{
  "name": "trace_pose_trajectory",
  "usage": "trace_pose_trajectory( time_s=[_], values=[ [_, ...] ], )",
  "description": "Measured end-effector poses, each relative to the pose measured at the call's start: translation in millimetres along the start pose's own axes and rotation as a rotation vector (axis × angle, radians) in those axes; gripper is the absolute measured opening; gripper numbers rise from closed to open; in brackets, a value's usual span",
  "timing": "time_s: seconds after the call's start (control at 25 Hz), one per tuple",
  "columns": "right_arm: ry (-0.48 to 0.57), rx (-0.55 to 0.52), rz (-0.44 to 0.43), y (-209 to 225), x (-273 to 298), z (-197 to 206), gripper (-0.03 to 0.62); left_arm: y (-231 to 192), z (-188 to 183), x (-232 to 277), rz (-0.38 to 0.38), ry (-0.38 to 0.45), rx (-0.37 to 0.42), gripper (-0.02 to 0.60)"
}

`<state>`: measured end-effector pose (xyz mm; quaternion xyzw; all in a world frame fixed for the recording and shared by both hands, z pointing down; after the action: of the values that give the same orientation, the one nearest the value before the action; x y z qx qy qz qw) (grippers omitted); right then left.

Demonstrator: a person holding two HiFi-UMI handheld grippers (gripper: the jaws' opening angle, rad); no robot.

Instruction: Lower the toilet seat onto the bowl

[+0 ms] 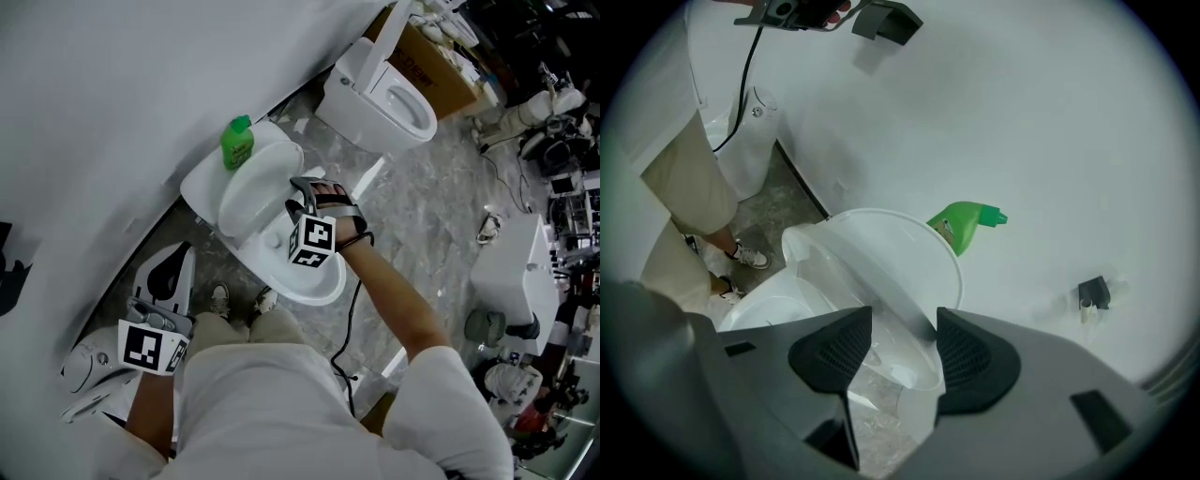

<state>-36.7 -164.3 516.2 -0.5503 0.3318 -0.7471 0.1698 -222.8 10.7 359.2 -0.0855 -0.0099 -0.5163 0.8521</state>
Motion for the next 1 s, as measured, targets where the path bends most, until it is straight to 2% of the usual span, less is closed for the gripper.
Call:
trace_pose_trajectory(
  time_s=[1.0],
  values=[
    [-0.118, 0.163, 0.017, -55, -64, 63, 0.207, 51, 19, 61, 0.24, -0.066, 0.006, 0.0]
  ],
)
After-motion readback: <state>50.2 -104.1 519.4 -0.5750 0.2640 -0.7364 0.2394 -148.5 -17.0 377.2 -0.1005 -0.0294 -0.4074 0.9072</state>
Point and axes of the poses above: the fingertips, and each gripper's own axes: x forward along the fingers, y to its right, z out of its underside, the point moved 5 cm from there along -x, backward along the fingers, and after that the axes turned 7 degrees about z, right-handed, at the moved point
